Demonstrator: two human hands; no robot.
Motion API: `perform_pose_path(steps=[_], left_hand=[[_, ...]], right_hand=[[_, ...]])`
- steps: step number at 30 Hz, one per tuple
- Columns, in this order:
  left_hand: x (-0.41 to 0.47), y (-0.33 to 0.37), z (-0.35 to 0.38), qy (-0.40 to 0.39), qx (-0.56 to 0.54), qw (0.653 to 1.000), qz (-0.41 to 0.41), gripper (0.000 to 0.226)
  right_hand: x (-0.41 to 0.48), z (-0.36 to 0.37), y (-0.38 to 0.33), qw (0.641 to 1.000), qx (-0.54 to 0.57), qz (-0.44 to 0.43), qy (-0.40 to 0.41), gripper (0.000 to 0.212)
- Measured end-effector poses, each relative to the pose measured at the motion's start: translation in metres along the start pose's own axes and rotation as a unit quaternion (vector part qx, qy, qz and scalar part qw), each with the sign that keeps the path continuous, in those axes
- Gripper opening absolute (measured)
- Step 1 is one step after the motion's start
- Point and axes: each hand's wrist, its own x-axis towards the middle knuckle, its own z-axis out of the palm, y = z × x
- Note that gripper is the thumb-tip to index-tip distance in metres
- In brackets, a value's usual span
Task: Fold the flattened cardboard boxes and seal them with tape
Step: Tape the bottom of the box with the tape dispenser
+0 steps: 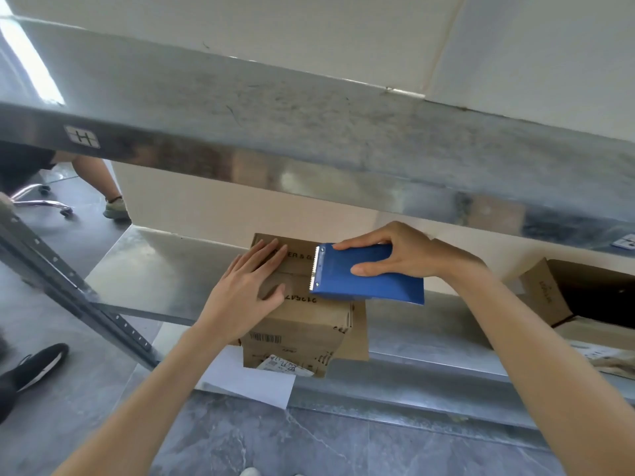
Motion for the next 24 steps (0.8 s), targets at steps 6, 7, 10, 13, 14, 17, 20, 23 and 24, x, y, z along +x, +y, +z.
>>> perform_pose_path(steps=[6,7,10,13,14,17,20,23,24], left_hand=[[0.001,-0.003,0.001,-0.011,0.018,1.0,-0.005,0.07],[0.002,-0.003,0.001,-0.012,0.02,1.0,-0.007,0.069],[0.002,-0.003,0.003,-0.011,0.023,1.0,-0.004,0.068],[0.002,-0.004,0.003,-0.004,0.024,1.0,-0.006,0.063],[0.003,-0.004,0.003,-0.005,0.024,1.0,-0.005,0.062],[0.002,-0.004,0.004,-0.007,0.029,1.0,-0.006,0.062],[0.002,-0.005,0.004,-0.012,0.032,0.999,-0.003,0.063],[0.002,-0.005,0.003,-0.012,0.033,0.999,-0.006,0.064],[0.003,-0.005,0.004,-0.011,0.032,0.999,-0.006,0.064]], right_hand=[[-0.023,-0.018,0.021,1.0,0.015,0.013,0.011,0.039],[-0.026,-0.018,0.026,1.0,0.017,0.013,0.01,0.039],[-0.032,-0.016,0.034,1.0,0.022,0.02,0.009,0.039],[-0.037,-0.02,0.041,0.999,0.016,0.026,0.01,0.039],[-0.039,-0.021,0.043,0.999,0.018,0.031,0.01,0.039],[-0.042,-0.024,0.044,0.999,0.018,0.035,0.011,0.04],[-0.04,-0.025,0.044,0.999,0.019,0.039,0.013,0.041],[-0.04,-0.028,0.046,0.999,0.014,0.042,0.015,0.041],[-0.042,-0.031,0.048,0.999,0.009,0.045,0.019,0.042]])
